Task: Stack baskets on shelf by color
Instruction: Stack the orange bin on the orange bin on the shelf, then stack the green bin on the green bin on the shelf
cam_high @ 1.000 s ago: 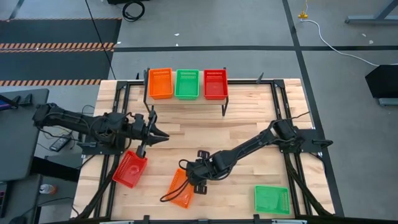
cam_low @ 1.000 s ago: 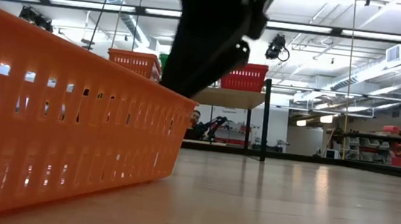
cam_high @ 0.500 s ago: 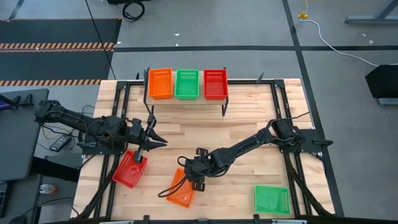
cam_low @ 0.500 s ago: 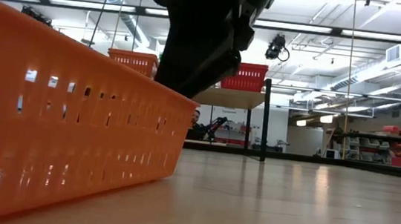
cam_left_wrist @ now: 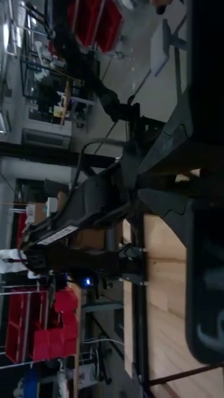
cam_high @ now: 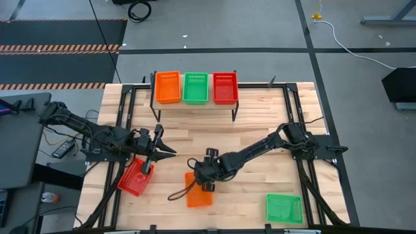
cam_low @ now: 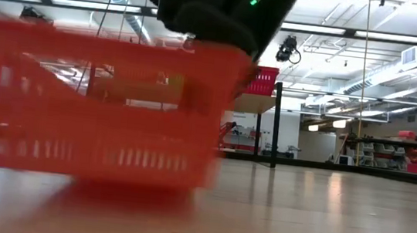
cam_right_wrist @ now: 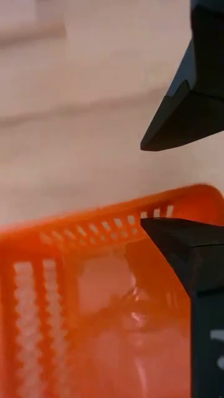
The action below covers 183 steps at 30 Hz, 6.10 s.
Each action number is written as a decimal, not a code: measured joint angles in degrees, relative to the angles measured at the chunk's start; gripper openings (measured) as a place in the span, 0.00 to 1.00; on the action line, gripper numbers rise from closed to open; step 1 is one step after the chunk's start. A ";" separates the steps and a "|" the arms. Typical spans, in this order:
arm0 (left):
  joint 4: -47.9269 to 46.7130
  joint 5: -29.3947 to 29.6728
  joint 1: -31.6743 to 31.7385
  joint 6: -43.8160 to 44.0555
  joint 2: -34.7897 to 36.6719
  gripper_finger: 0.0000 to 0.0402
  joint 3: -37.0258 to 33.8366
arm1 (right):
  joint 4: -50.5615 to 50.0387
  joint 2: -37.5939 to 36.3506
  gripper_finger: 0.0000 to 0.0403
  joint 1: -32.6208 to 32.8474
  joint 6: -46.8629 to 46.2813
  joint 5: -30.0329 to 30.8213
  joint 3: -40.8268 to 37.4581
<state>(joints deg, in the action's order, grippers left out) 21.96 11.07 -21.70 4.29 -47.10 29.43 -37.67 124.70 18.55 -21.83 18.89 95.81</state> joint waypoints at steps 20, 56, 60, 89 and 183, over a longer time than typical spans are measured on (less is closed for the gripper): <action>-1.09 4.82 -4.26 0.56 -0.55 0.13 0.00 | -0.29 -1.36 0.48 -15.99 11.37 6.35 0.02; -1.91 5.86 -4.28 1.03 -0.51 0.13 0.00 | -0.86 -8.52 0.40 -3.00 21.73 -3.27 -14.24; -2.94 5.86 -4.28 0.98 -0.51 0.13 0.00 | 0.66 -8.46 0.20 -3.00 22.08 -3.36 -15.45; -6.21 15.33 -14.44 -8.44 3.77 0.12 -0.02 | -10.28 -8.98 0.01 -3.85 43.55 10.20 18.33; -8.93 31.06 -3.96 -21.31 11.25 0.13 -0.02 | -8.48 -7.06 0.36 -26.10 38.81 -10.09 23.39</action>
<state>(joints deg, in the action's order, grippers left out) 13.02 42.13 -25.66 -17.02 -35.86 29.41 -46.15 117.64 -7.55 16.98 8.80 119.20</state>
